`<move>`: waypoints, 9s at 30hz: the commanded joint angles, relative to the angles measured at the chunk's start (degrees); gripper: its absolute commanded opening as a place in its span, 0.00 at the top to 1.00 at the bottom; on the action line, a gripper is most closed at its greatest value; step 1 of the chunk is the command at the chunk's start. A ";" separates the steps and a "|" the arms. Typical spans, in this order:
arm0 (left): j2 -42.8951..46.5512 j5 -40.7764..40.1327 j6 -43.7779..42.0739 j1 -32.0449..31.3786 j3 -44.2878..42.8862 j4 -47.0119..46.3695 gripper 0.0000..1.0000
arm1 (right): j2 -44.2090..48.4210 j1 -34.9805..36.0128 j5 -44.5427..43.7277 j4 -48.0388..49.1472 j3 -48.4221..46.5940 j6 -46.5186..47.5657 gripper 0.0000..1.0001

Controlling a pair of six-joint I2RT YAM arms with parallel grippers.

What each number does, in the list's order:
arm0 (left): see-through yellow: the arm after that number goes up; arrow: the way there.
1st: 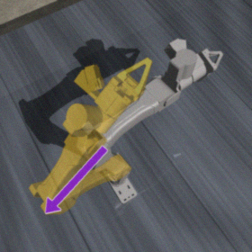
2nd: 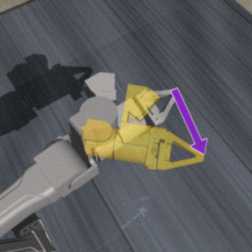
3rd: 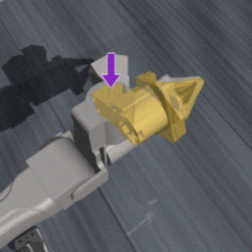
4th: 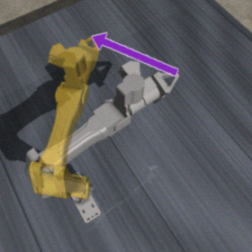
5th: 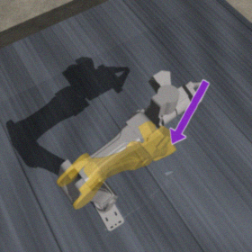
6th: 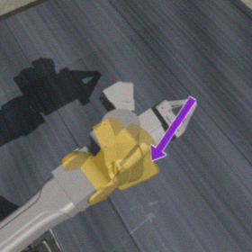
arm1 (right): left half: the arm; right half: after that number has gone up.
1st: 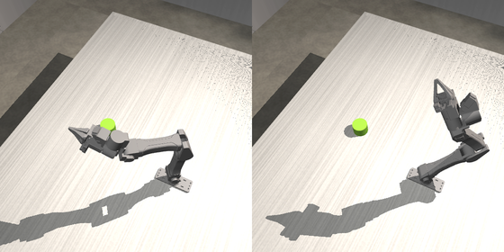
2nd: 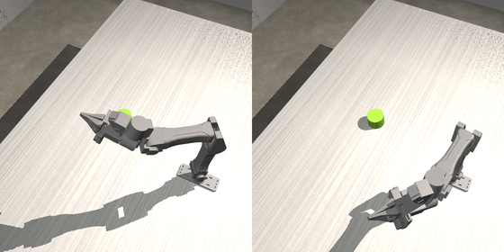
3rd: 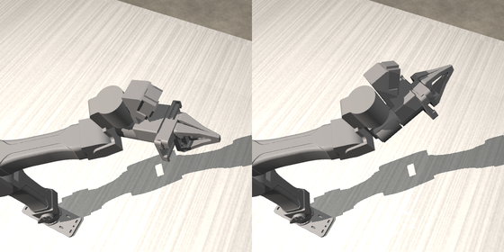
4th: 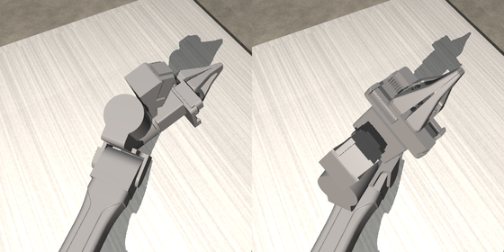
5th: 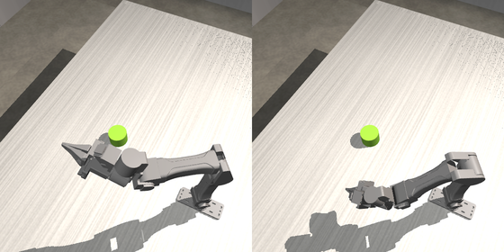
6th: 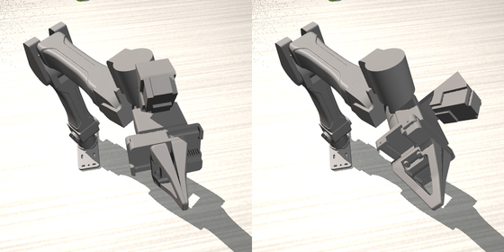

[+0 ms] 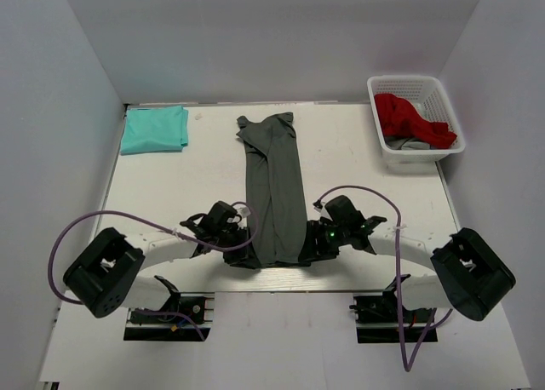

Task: Fold and stack the t-shirts
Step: Grab the bottom of the folded rectangular tshirt with both arms, then fold the folded rectangular tshirt in 1/3 of the way, then grab one side of the 2/3 rectangular tshirt with both arms, then fold the long partially folded tshirt into a neat square, then put the neatly folded tshirt into the corner of the board with the left arm

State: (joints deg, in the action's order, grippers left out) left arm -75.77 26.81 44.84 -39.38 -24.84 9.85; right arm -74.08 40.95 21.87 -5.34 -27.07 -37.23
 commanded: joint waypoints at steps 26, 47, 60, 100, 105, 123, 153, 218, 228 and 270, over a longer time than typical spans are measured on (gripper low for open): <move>-3.68 -16.78 -5.73 1.84 -23.83 11.86 1.00 | -9.67 -3.94 -9.64 -12.14 -24.07 5.68 1.00; -21.08 -18.55 -11.53 12.83 -45.11 8.53 1.00 | -26.81 -11.24 -14.75 -11.00 -49.39 10.07 1.00; -29.43 -14.41 -11.53 15.64 -50.56 5.36 1.00 | -37.88 -14.40 -12.29 -10.04 -58.09 9.46 1.00; -22.83 -10.63 -9.07 13.28 -27.45 1.05 0.23 | -23.73 -15.90 0.27 0.24 -29.10 6.04 0.10; -24.69 -12.48 -8.02 12.74 -27.98 1.57 0.45 | -26.28 -15.64 1.16 0.25 -29.80 5.59 0.15; -27.59 -16.70 -8.63 12.22 -30.26 5.71 1.00 | -31.03 -15.90 1.16 2.35 -30.76 4.28 0.56; 11.34 16.95 -13.64 5.27 -27.01 29.00 1.00 | 13.52 -15.55 21.46 -38.51 -24.34 27.65 1.00; -25.66 3.12 -16.90 14.41 -52.16 6.60 0.00 | -14.02 -23.64 7.74 -3.03 -35.61 14.92 0.10; -34.53 7.11 -15.57 13.97 -52.24 3.34 0.00 | -23.00 -23.02 20.85 12.73 -30.13 8.94 0.10; -30.75 -14.94 -20.40 14.06 -47.05 16.70 0.00 | 5.79 -23.99 6.53 5.44 -12.39 12.18 0.10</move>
State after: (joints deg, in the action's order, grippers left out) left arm -106.48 12.60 25.63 -24.73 -72.71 26.65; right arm -70.98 16.95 31.42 1.87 -39.97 -26.52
